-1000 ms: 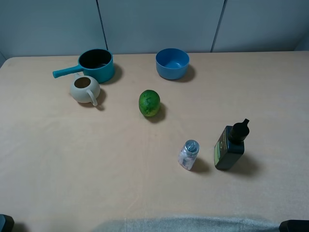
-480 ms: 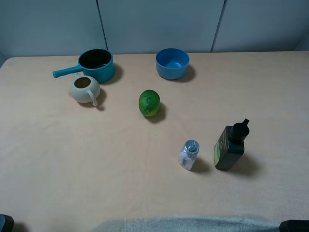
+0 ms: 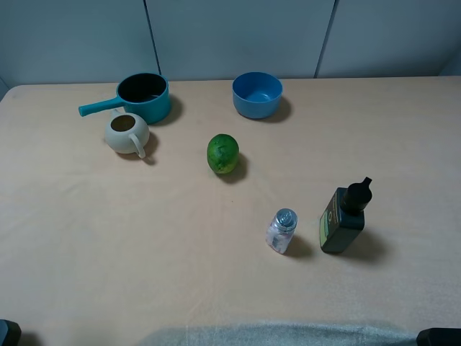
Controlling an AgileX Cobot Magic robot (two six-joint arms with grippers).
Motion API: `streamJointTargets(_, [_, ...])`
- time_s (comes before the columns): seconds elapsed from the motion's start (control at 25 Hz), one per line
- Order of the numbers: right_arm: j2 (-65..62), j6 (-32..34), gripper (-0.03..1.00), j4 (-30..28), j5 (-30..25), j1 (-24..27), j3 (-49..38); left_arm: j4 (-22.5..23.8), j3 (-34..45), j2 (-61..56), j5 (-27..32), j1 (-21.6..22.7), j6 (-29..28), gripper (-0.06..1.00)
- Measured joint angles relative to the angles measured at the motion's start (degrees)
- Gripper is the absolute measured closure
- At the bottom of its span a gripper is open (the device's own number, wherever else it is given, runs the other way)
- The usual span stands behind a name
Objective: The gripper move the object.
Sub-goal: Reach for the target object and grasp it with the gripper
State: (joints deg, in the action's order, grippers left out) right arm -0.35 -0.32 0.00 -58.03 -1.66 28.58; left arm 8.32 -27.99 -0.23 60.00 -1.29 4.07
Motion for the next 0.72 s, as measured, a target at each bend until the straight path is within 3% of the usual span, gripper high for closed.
streamJointTargets(0.16, [1.96,-0.05,0.28,0.00,0.87,0.00,1.80,0.00,0.00,0.00,0.00,0.00,0.00,-0.05])
streamJointTargets(0.44, [16.68,-4.77,0.28,0.68,3.87,0.00,8.83,0.00,0.00,0.00,0.00,0.00,0.00,-0.05])
streamJointTargets(0.72, [33.14,-13.57,0.28,7.90,5.31,0.00,17.70,0.00,0.00,0.00,0.00,0.00,0.00,-0.05])
